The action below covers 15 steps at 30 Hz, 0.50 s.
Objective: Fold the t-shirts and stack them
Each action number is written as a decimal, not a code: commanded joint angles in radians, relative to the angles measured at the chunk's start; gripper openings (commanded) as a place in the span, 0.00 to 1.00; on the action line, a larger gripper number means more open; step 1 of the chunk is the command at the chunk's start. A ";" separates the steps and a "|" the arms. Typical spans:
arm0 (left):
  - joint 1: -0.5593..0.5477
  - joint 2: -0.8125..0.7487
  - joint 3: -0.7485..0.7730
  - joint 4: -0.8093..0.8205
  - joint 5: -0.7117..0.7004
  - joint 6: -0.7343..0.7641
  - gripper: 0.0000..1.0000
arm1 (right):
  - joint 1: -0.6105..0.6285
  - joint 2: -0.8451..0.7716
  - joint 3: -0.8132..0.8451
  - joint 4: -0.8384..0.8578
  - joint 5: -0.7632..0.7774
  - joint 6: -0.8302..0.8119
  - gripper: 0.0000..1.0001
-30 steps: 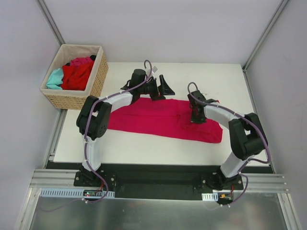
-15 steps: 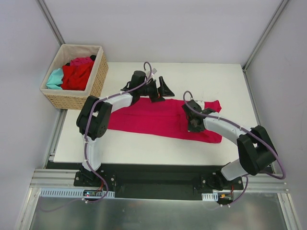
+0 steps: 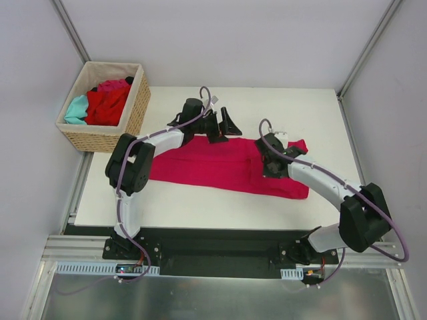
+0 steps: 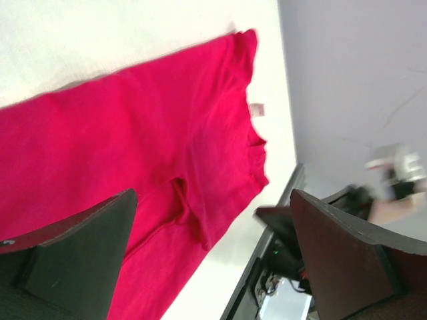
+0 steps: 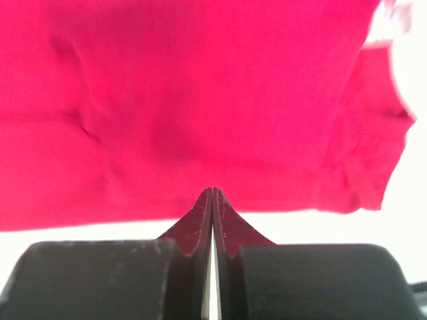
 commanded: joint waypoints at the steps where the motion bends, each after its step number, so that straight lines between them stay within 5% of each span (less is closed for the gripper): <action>1: -0.013 -0.111 0.070 -0.271 -0.129 0.136 0.99 | -0.113 -0.012 0.124 -0.003 0.027 -0.043 0.01; 4: -0.012 -0.166 0.102 -0.549 -0.327 0.224 0.99 | -0.201 0.033 0.152 0.034 -0.013 -0.054 0.01; 13: 0.006 -0.641 -0.211 -0.698 -0.604 0.204 0.99 | -0.393 0.190 0.172 0.164 -0.105 -0.006 0.01; 15: 0.020 -0.748 -0.258 -0.718 -0.617 0.219 0.99 | -0.399 0.223 0.175 0.238 -0.151 -0.008 0.19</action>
